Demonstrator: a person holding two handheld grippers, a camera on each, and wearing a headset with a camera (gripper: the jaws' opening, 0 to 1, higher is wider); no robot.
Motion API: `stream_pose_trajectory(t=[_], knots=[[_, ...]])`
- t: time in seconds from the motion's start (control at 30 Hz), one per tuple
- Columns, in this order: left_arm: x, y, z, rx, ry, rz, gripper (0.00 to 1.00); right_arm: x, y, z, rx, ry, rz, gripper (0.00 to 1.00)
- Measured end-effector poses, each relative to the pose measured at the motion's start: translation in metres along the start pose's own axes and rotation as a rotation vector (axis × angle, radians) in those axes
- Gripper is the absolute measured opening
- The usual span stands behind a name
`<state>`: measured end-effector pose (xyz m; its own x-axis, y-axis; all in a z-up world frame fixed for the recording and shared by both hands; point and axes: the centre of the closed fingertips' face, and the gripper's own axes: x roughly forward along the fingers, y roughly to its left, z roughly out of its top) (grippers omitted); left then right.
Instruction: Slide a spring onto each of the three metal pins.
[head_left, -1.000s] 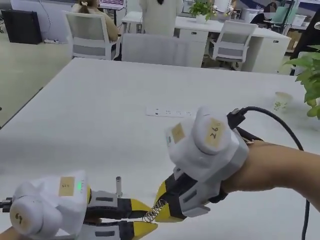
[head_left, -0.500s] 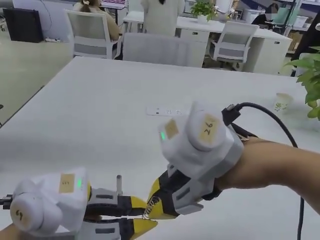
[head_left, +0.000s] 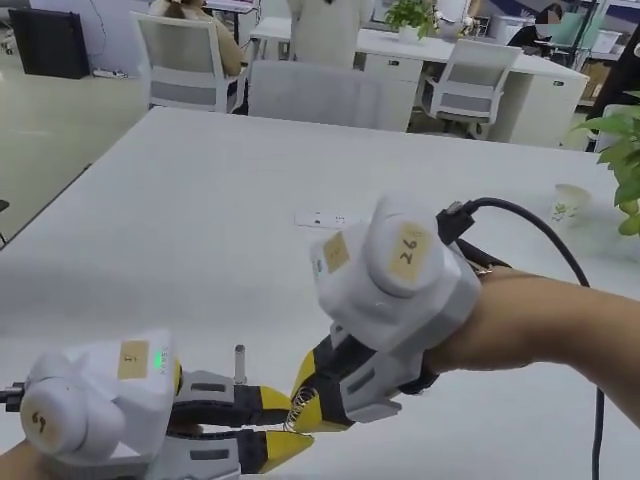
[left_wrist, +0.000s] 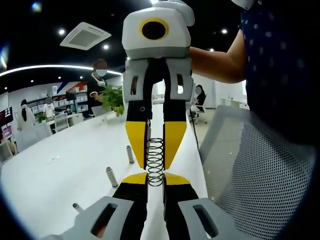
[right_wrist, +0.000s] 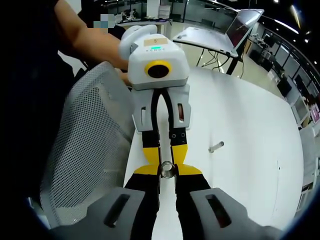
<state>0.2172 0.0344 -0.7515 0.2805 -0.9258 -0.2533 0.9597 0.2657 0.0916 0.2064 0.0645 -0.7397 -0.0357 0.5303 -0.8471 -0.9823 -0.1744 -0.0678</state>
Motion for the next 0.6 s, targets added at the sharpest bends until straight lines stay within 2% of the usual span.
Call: stream_pose_trajectory(t=[0.6], knots=[[-0.0060,0.0006,-0.0083,-0.032,-0.001,0.018,0.12,0.0021,-0.0060,-0.0027,0.001,0.021,-0.013,0.08]])
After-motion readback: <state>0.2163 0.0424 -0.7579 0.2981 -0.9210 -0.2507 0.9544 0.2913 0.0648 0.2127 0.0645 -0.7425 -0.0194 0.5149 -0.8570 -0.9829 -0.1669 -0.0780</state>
